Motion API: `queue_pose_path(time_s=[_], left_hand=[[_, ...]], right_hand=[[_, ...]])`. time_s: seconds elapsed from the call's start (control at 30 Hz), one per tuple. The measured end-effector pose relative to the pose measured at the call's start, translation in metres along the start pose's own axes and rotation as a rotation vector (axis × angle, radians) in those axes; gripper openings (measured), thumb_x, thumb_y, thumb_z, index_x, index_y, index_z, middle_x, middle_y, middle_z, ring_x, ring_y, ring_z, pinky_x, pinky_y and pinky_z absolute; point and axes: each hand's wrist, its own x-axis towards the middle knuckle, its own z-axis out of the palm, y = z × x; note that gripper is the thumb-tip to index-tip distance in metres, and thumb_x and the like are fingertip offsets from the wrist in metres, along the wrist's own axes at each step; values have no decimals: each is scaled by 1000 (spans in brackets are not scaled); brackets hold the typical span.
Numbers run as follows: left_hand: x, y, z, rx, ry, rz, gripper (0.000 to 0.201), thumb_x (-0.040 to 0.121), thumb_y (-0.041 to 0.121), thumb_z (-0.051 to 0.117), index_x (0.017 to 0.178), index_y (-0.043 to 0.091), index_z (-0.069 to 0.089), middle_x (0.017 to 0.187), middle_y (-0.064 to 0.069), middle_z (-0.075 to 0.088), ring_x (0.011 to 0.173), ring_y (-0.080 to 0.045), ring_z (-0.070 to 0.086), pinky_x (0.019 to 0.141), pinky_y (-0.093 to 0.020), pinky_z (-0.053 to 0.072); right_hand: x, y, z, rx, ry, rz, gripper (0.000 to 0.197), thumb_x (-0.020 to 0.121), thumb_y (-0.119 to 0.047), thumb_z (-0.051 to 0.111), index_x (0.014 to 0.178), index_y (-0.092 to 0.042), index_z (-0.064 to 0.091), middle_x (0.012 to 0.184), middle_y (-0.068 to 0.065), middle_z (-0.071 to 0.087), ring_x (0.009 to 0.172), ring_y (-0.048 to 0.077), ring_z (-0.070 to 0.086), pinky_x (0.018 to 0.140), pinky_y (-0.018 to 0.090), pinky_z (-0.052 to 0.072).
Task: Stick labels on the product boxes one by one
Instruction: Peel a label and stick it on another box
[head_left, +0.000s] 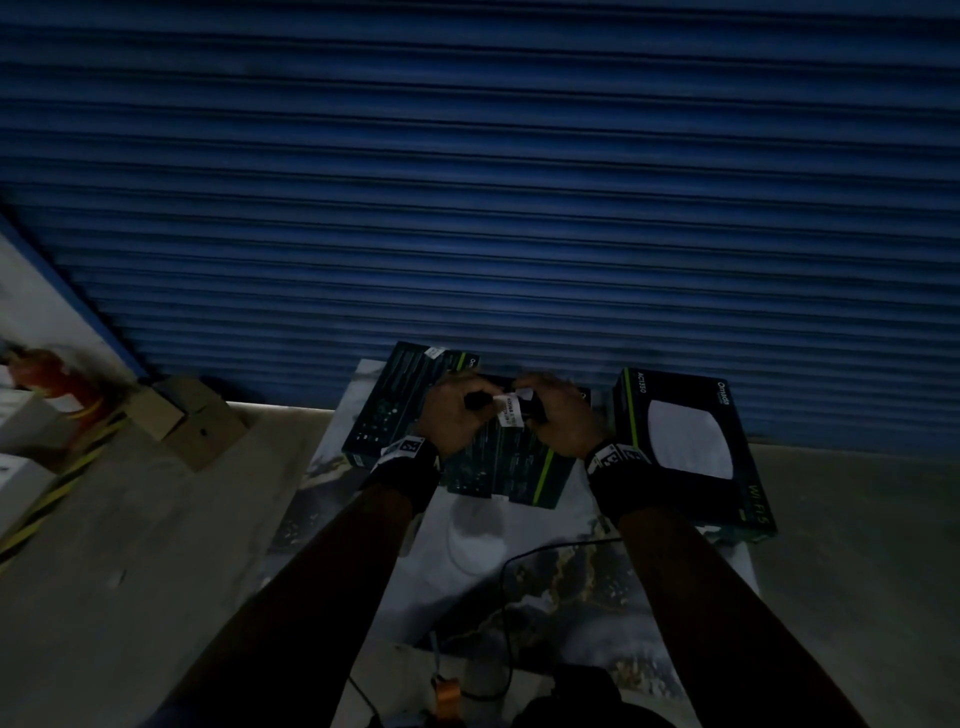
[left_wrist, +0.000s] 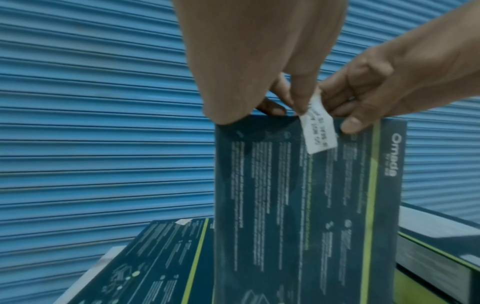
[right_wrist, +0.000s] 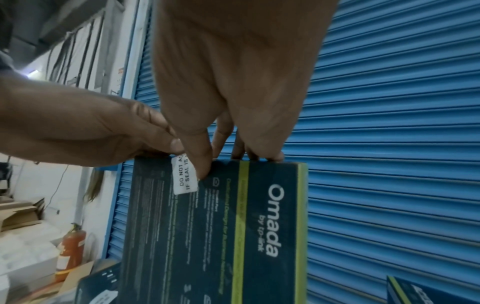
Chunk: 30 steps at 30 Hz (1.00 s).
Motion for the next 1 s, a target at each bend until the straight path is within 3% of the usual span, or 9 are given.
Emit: queue_pose_path(time_s=[0.13, 0.3, 0.4, 0.5, 0.7, 1.0], left_hand=[[-1, 10, 4, 43, 66, 7, 20, 89, 15, 78, 109, 15, 76, 104, -2, 71, 99, -20, 66, 92, -32, 53], [-4, 5, 6, 146, 57, 51, 25, 85, 16, 81, 110, 12, 78, 113, -10, 66, 109, -26, 63, 98, -29, 48], [-4, 7, 7, 159, 51, 38, 30, 84, 25, 77, 112, 12, 78, 112, -10, 65, 106, -26, 64, 96, -35, 53], [-5, 8, 7, 164, 51, 41, 35, 84, 37, 68, 109, 14, 78, 111, -7, 64, 104, -24, 64, 93, -37, 55], [-1, 15, 3, 197, 13, 26, 25, 82, 24, 73, 104, 14, 79, 107, -9, 62, 99, -29, 65, 90, -41, 55], [4, 22, 3, 245, -27, -11, 28, 80, 30, 71, 106, 23, 79, 106, -8, 62, 99, -30, 63, 87, -43, 55]], right_hand=[[-3, 7, 6, 20, 61, -29, 52, 85, -10, 64, 135, -23, 58, 141, 8, 58, 136, 35, 48, 114, 64, 31], [-8, -1, 2, 73, 87, -45, 51, 82, 5, 68, 129, -13, 62, 137, 14, 60, 134, 36, 50, 116, 61, 29], [-7, 2, 4, 76, 87, -30, 53, 79, 6, 68, 127, -15, 63, 134, 12, 61, 133, 35, 50, 115, 63, 30], [-6, 3, 6, 75, 101, -56, 53, 76, 4, 67, 123, -19, 62, 126, 8, 64, 122, 33, 56, 110, 63, 36], [-3, 6, 8, 79, 103, -58, 54, 75, 6, 67, 122, -21, 62, 124, 5, 62, 121, 30, 56, 109, 63, 37], [-2, 6, 6, 101, 88, -37, 52, 77, 3, 64, 122, -21, 56, 124, 2, 59, 119, 30, 56, 109, 65, 35]])
